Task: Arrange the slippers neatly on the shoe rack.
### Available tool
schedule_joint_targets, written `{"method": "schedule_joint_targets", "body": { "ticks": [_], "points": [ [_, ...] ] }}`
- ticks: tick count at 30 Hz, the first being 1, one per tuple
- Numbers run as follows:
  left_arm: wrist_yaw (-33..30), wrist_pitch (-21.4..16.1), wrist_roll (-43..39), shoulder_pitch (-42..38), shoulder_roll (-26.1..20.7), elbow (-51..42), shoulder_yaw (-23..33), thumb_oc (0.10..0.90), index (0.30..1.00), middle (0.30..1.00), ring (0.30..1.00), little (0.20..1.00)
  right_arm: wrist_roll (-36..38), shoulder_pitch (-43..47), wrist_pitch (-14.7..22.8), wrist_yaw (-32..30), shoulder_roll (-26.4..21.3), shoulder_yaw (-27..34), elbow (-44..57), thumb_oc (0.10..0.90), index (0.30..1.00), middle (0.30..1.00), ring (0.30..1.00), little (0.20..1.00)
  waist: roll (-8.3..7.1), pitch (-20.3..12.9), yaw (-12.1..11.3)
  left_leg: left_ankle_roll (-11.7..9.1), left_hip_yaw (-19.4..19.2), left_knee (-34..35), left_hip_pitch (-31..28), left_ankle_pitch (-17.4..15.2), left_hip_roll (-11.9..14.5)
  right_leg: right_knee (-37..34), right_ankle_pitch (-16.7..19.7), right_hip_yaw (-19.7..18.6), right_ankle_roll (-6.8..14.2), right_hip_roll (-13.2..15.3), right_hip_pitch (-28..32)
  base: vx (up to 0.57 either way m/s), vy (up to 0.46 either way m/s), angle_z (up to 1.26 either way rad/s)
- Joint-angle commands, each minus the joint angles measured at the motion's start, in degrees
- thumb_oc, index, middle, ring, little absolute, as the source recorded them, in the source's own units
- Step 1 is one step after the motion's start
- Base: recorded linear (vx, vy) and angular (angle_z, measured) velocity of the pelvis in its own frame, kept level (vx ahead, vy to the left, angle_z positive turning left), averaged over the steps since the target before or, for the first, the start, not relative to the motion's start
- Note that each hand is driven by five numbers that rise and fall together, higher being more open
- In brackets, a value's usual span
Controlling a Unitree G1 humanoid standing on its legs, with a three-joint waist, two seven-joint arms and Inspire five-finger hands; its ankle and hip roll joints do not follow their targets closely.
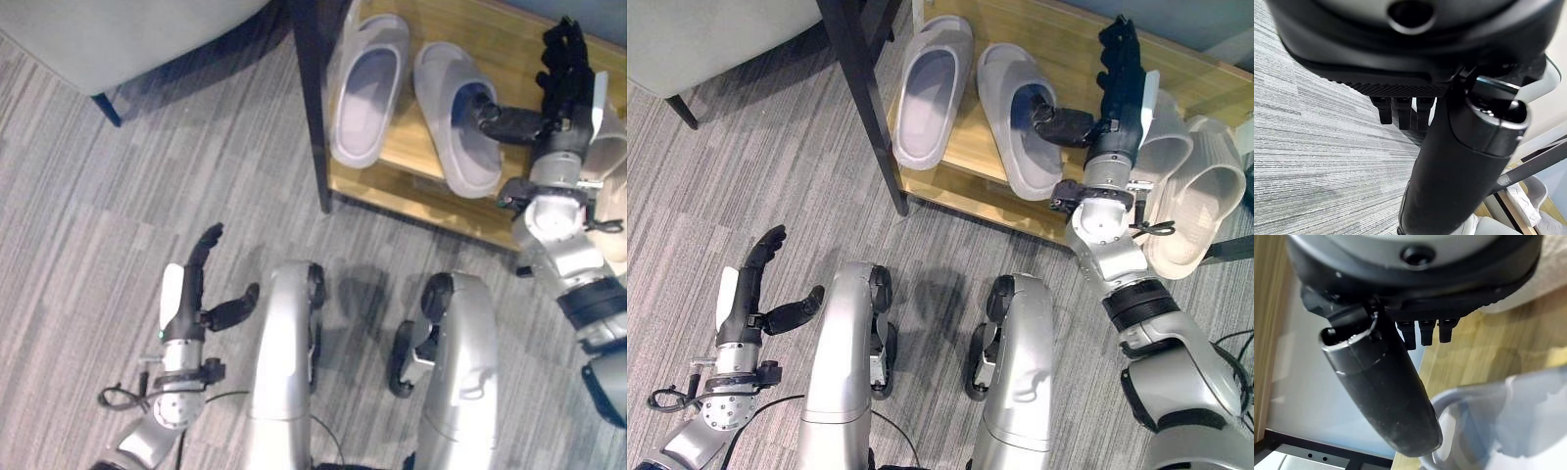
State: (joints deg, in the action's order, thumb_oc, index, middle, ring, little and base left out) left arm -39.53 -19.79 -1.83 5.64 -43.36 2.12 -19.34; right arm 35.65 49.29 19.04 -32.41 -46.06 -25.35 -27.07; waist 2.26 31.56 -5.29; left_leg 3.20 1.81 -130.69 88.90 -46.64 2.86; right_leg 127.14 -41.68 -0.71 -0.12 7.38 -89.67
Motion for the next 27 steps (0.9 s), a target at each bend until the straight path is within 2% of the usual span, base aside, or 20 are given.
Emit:
{"method": "schedule_joint_targets", "body": {
  "ticks": [1,4,5,13,21,27],
  "points": [
    [-2.3,-2.8,1.6,1.0,0.4,-6.5,1.8,0.8,0.9,0.9,0.9,0.9,-1.5,2.3,7.3,-0.2,-6.5,5.2,6.6,0.8,0.9,0.9,0.9,0.9,-1.65,-1.8,-1.6,0.2,5.8,4.0,1.1,0.0,-2.6,-3.6,2.1,-3.2,-3.6,2.4,-0.3,0.0,0.0,0.0],
    [-1.2,-3.0,0.1,0.9,1.3,-6.6,1.3,0.8,0.9,0.9,0.9,0.9,-1.1,-0.6,7.5,0.6,-7.5,6.9,10.2,0.8,0.9,0.9,0.9,0.9,-1.99,-1.8,-1.4,0.2,5.9,4.2,1.1,0.1,-2.7,-3.9,2.2,-3.1,-3.7,2.4,-0.3,0.0,0.0,0.0],
    [-0.5,-2.9,-1.0,0.6,2.3,-6.4,1.1,0.8,0.9,0.9,0.9,0.9,-1.7,-4.3,8.0,0.9,-8.0,8.6,14.0,0.8,0.9,0.9,0.9,0.9,-2.42,-1.8,-1.0,0.2,5.9,4.5,1.1,0.2,-2.8,-4.4,2.3,-3.0,-3.6,2.7,-0.3,0.0,0.0,0.0],
    [1.3,-2.3,-1.6,0.1,3.5,-6.6,3.1,0.8,0.9,0.9,0.9,0.9,-3.9,-19.5,8.6,3.4,-7.7,17.5,24.0,0.8,0.9,0.9,0.9,0.9,-3.63,-1.8,-0.1,0.2,6.0,5.1,1.1,0.0,-2.8,-4.9,2.3,-2.6,-3.4,2.5,-0.3,0.0,-0.002,0.0],
    [2.4,-1.5,-1.5,0.1,4.1,-6.9,4.0,0.8,0.9,0.9,0.9,0.9,-3.0,-26.1,8.1,6.7,-5.5,18.6,28.0,0.8,0.9,0.9,0.9,0.9,-3.4,-1.8,0.5,0.1,5.8,4.9,1.1,0.0,-2.7,-4.9,2.0,-2.3,-3.4,2.4,-0.3,0.0,0.0,0.0],
    [2.5,-1.5,-1.4,0.0,4.0,-6.9,4.1,0.8,0.9,0.9,0.9,0.9,-4.1,-26.1,7.8,7.4,-5.3,17.6,30.0,0.8,0.9,0.9,0.9,0.9,-3.15,-1.8,0.4,0.0,5.8,4.8,1.1,0.0,-2.6,-4.9,2.0,-2.3,-3.4,2.3,-0.3,0.0,0.0,0.0]
  ]
}}
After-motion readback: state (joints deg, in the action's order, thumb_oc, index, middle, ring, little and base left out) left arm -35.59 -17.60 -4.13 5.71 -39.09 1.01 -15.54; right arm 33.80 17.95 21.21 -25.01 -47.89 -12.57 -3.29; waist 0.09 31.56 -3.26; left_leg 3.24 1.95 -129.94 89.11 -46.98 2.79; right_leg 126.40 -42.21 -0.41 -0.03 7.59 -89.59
